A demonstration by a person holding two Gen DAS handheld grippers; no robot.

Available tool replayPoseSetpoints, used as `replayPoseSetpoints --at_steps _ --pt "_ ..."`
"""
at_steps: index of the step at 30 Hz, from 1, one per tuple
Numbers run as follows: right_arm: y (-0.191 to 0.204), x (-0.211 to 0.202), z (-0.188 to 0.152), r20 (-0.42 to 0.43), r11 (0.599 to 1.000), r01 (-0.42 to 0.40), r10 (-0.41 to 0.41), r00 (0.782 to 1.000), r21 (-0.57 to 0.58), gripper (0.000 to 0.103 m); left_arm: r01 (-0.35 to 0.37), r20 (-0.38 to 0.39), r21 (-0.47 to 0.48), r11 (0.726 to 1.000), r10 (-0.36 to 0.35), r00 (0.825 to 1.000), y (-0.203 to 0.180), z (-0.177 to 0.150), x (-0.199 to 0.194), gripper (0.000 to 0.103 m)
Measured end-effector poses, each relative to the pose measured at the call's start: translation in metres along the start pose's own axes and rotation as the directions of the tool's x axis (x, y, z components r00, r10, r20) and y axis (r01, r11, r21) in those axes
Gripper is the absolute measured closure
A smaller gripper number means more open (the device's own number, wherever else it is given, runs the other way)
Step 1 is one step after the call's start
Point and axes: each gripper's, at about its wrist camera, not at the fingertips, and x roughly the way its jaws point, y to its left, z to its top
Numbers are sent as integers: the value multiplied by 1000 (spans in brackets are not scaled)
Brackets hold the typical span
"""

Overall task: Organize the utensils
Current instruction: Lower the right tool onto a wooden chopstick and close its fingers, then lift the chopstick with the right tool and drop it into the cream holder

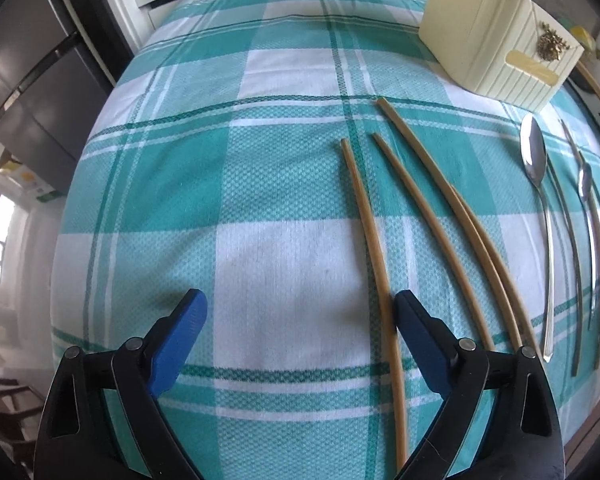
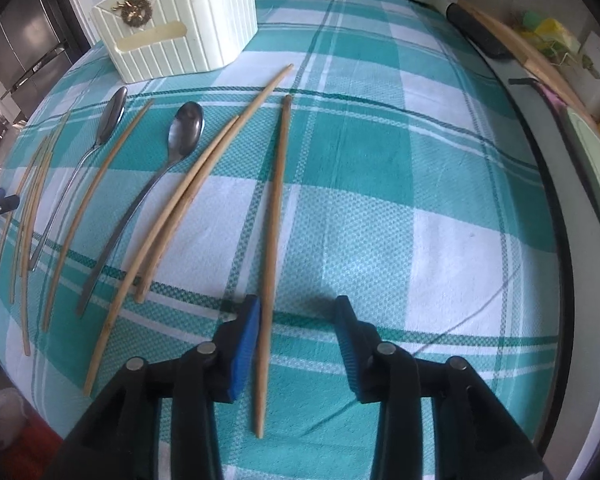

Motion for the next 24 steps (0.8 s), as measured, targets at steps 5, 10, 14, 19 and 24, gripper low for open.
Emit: replayPoseSetpoints --at_steps 5,10,14,19,24 --pt "2 11 31 -28 1000 0 -1 1000 -30 57 23 -41 -13 1000 -24 999 -3 20 6 22" --pt "4 25 75 -7 1000 5 -5 1000 -24 59 37 -58 2 999 -37 998 -17 42 7 57" --pt "7 34 105 20 1000 -17 17 1000 -5 90 40 -54 3 999 -39 998 -24 50 7 97" --pt "6 28 111 69 995 -64 59 996 80 97 42 67 -61 997 -38 997 -20 44 -20 98" --pt "8 -36 93 243 990 -135 118 963 50 97 104 251 -55 993 -87 964 -12 32 -89 98"
